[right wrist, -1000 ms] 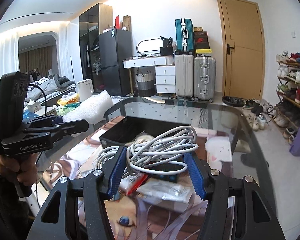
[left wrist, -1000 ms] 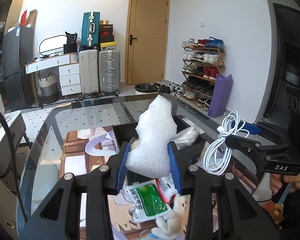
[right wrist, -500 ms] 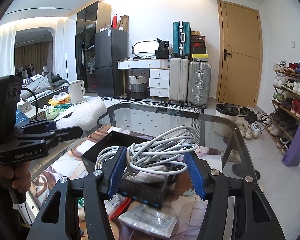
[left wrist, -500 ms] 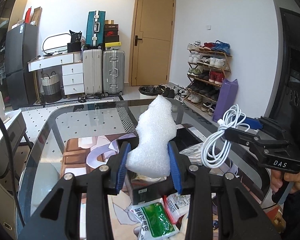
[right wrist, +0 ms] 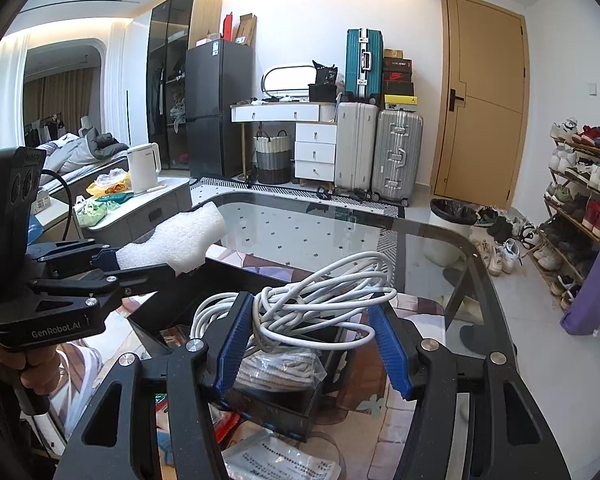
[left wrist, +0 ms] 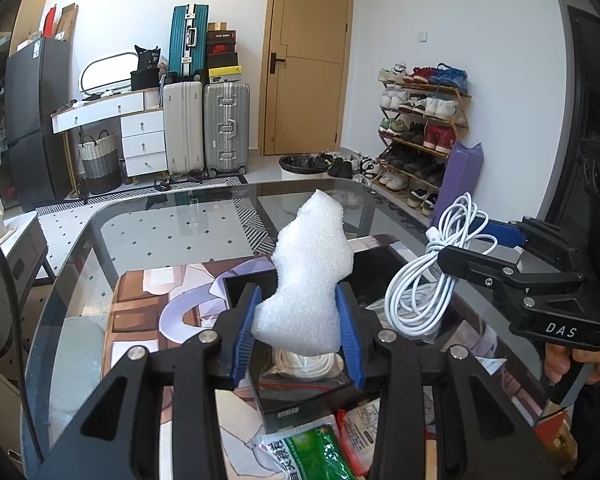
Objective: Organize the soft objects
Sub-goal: 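Carry the foam and white cable over the black box and lower them in, then open both grippers and withdraw them from the black box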
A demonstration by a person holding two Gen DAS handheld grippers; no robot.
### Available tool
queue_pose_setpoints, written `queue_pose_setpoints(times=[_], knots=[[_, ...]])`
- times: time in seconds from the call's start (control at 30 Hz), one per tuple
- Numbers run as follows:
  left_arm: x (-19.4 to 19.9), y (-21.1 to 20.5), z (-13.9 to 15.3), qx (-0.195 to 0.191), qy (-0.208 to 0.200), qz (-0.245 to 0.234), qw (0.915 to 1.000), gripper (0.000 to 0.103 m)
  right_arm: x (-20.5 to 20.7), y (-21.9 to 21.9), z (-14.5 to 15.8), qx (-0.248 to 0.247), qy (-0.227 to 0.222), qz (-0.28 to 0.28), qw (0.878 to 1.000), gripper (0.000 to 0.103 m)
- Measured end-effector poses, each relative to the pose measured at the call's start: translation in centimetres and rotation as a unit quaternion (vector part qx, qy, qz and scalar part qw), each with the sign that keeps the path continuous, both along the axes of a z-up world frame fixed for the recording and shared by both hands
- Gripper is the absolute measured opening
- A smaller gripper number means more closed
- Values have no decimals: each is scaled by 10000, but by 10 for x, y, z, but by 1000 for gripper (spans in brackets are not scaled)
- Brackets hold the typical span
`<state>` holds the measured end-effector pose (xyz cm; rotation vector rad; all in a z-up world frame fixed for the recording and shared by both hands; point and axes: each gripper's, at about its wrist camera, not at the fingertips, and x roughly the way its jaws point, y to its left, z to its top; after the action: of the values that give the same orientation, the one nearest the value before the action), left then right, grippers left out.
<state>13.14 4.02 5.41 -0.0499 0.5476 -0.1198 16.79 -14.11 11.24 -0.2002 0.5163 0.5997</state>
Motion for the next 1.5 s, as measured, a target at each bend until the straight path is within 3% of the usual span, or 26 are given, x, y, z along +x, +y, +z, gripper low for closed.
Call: queue_pose_setpoints(times=[1.03,1.23,1.33,1.4,1.5], knots=[[34,-15,-34,486,523,-297,9970,37,60,52,-50,-814,585,472,9938,60],[32,-15,-32,451,578,-358,9967,40,55,38,-42,-669,483,300,9961,73],[26,-18,-29,501,522,-431,9964,64,44,26,-37,-501,399,226,9977,86],[20,-22,-26,586,374,-397,9968,83,36,16,-34,-401,311,110,9987,90],[12,-22,-20,588,261,-259,9976,100,28,0,-33,-298,338,-60,9990,97]])
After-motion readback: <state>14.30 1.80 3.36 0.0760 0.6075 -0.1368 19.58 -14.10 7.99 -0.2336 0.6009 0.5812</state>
